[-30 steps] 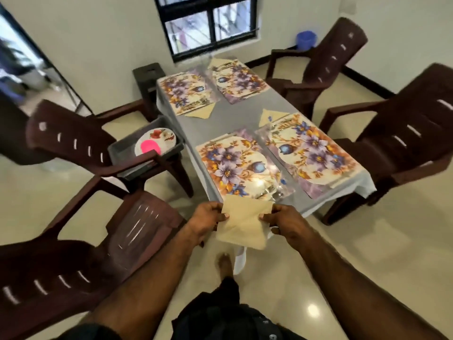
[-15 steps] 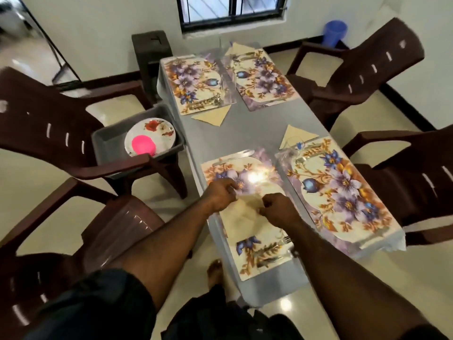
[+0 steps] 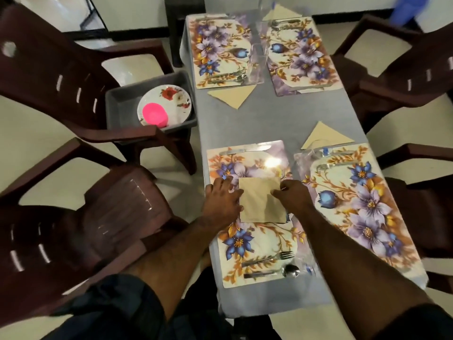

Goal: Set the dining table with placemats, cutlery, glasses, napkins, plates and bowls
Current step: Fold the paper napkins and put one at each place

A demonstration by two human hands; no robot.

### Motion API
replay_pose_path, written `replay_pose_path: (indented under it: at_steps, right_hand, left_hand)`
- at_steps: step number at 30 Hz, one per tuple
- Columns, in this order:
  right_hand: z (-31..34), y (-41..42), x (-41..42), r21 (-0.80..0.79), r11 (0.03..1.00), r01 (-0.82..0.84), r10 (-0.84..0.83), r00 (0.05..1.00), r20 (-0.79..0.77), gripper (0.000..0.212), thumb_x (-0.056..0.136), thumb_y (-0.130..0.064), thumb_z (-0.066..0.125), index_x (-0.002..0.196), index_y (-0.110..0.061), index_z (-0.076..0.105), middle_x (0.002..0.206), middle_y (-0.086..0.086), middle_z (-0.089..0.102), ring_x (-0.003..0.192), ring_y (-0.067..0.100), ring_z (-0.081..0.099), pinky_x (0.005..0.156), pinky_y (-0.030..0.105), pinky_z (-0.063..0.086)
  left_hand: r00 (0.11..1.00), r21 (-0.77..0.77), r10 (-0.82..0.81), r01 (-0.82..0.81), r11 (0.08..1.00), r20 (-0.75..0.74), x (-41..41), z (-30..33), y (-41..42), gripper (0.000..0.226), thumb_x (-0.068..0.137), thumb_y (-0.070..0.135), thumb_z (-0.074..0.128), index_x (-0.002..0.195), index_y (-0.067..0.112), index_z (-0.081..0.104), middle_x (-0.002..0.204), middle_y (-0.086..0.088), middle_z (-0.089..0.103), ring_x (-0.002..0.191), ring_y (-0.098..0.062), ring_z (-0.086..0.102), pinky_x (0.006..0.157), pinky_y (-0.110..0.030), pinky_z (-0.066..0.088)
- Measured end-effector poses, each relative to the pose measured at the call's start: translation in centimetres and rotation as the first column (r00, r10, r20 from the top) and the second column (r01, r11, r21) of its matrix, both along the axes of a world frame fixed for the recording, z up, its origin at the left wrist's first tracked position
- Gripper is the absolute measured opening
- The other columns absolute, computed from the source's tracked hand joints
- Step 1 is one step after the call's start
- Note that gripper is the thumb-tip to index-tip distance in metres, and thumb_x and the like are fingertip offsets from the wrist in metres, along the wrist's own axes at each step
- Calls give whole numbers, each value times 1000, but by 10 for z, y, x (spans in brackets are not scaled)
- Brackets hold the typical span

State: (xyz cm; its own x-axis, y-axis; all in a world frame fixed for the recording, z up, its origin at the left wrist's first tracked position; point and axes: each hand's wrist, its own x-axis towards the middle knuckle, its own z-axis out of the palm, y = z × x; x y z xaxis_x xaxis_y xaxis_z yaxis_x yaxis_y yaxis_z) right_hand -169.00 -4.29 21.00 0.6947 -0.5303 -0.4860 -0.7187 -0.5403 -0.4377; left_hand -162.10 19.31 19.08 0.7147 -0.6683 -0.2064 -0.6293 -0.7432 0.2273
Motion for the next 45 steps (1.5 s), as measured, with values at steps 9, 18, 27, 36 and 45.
replay_pose_path:
  at_steps: [9, 18, 27, 36, 45]
  right_hand:
    - [19, 22, -22, -69, 844, -531, 533, 819, 214, 34, 81, -42, 80, 110, -26, 73, 107, -5, 68, 95, 15, 63, 80, 33, 53]
    - [4, -1, -38, -209, 643, -737, 712, 676, -190, 59, 79, -44, 76, 130, -29, 51, 125, 0, 56, 113, 25, 58, 98, 45, 45]
    - [-2, -20, -27, -455, 709, -539, 519, 835, -181, 66, 71, -41, 82, 128, -17, 59, 124, 11, 61, 109, 36, 63, 89, 49, 49]
    - [-37, 43, -34, -408, 651, -640, 685, 727, -46, 71, 105, -64, 25, 166, -31, 14, 173, 17, -2, 159, 43, -1, 119, 73, 8]
    - [-47, -4, -51, -354, 649, -673, 649, 733, -202, 86, 95, -83, 12, 163, -38, -15, 169, 13, -27, 155, 38, -27, 118, 71, -12]
  left_hand:
    - [991, 51, 118, -114, 992, -65, 1, 9, 1, 65, 92, 60, 50, 151, 33, 47, 160, -8, 41, 147, -32, 33, 117, -54, 31]
    - [989, 20, -148, 147, 989, 21, 14, 14, -11, 71, 95, 47, 57, 159, 24, 37, 167, -11, 35, 153, -36, 30, 122, -58, 27]
    - [977, 271, -212, 200, 942, 15, -6, -10, 7, 71, 105, 63, 20, 166, 28, 23, 175, -10, 16, 161, -38, 8, 124, -68, 0]
    - [998, 139, -45, 40, 990, 33, -18, -18, 7, 84, 96, 76, -10, 168, 35, 5, 176, -13, -4, 160, -41, -12, 121, -71, -13]
    - [993, 174, -65, 47, 984, 96, 5, -30, 31, 73, 105, 72, 19, 168, 37, 8, 176, -9, -5, 161, -37, -10, 122, -72, -8]
